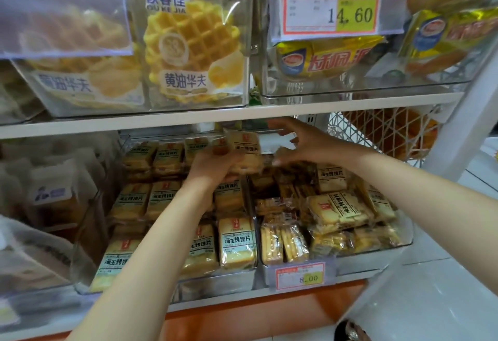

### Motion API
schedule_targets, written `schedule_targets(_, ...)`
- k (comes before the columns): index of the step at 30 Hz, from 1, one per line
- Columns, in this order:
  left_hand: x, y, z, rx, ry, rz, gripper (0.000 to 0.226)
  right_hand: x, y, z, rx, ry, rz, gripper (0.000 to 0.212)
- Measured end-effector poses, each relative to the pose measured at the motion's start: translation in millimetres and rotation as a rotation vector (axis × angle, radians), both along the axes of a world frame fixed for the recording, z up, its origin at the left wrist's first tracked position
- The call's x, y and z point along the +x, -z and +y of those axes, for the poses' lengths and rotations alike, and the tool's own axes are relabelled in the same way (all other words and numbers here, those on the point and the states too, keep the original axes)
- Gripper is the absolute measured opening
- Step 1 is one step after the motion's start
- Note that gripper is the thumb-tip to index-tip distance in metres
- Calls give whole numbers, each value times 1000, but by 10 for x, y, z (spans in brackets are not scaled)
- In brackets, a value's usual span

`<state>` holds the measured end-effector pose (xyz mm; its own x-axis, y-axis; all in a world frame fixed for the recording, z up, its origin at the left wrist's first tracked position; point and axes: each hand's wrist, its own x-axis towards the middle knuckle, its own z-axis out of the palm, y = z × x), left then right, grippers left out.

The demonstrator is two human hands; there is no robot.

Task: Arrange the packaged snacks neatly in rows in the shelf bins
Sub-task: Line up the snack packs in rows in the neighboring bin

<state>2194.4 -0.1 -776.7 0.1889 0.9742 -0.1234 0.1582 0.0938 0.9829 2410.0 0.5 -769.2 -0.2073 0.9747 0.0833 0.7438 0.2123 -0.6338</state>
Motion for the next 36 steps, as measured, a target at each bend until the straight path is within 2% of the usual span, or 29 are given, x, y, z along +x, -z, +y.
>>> schedule_targets(4, -185, -15, 89, 51, -131, -21, 8, 207, 206, 328, -19, -28, -410, 36)
schedule_targets(8, -183, -9, 81, 58, -101, -38, 8, 171, 224, 368, -123, -149, -720, 40)
schedule_targets(11, -143, -1, 91, 33, -96, -51, 26, 244, 187, 368, -105, -193, -893, 45)
schedule_targets(13, -122, -4, 88, 36, -93, -54, 27, 331, 157, 368, -51, -199, -998, 49)
schedule_targets(17, -103, -6, 76, 42, -99, -71, 19, 556, 54, 316, 38, -118, -1017, 57)
schedule_targets(20, -83, -16, 70, 37, -85, -87, 17, 742, 24, 273, 13, 7, -992, 94)
schedule_targets(21, -79, -18, 69, 35, -84, -88, 17, 781, 32, 268, 4, 56, -967, 99)
schedule_targets(24, -102, -21, 76, 26, -88, -94, 15, 735, 29, 290, -15, 181, -878, 80)
schedule_targets(26, -134, -10, 93, 23, -96, -88, 22, 699, 33, 330, -36, 217, -852, 73)
schedule_targets(29, -176, 1, 108, 32, -83, -71, 28, 676, 36, 355, -51, 169, -934, 79)
schedule_targets(31, -187, 13, 116, 34, -78, -64, 28, 611, 53, 339, -9, 104, -938, 60)
schedule_targets(33, -185, 18, 120, 33, -86, -70, 27, 482, 96, 345, 16, 79, -760, 50)
schedule_targets(36, -159, 13, 128, 14, -98, -79, 29, 217, 218, 402, -40, 21, -529, 53)
